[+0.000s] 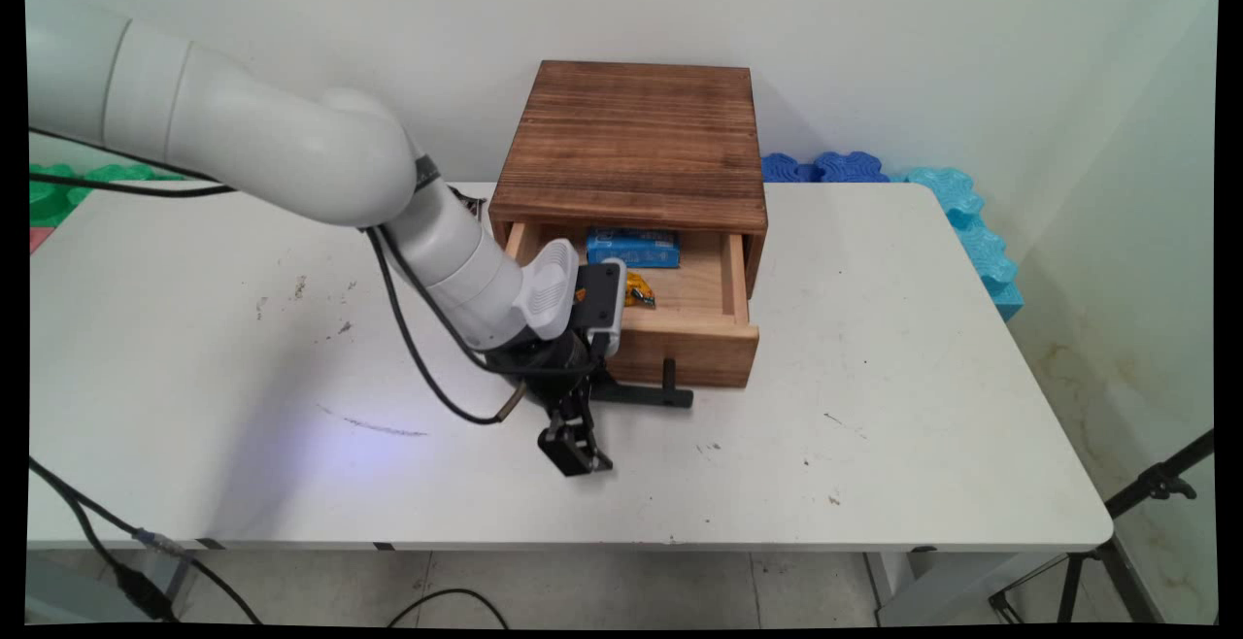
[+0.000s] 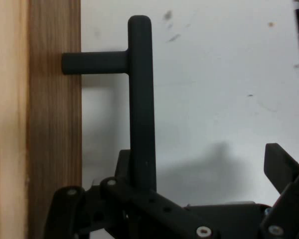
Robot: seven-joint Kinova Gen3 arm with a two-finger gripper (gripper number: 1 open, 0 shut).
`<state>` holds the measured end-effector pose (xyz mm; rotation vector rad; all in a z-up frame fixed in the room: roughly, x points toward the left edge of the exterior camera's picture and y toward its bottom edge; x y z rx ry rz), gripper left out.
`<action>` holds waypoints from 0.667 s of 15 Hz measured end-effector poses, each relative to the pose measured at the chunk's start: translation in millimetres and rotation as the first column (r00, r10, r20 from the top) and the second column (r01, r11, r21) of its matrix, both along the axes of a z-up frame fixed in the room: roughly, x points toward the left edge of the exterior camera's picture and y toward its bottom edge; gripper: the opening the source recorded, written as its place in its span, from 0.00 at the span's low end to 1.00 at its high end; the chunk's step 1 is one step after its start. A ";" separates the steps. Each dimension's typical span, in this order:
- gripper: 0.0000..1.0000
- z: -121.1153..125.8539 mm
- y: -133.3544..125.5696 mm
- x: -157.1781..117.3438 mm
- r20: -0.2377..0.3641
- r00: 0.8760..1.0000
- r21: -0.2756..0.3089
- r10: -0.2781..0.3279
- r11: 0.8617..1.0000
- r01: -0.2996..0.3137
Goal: Open the drawer
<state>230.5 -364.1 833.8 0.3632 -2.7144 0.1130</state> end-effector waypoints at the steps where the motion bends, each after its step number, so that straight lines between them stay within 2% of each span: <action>1: 1.00 0.5 5.4 -0.8 -0.003 1.000 0.004 -0.004 1.000 0.004; 10: 1.00 1.6 43.2 -4.0 -0.018 0.999 0.035 -0.038 0.999 0.039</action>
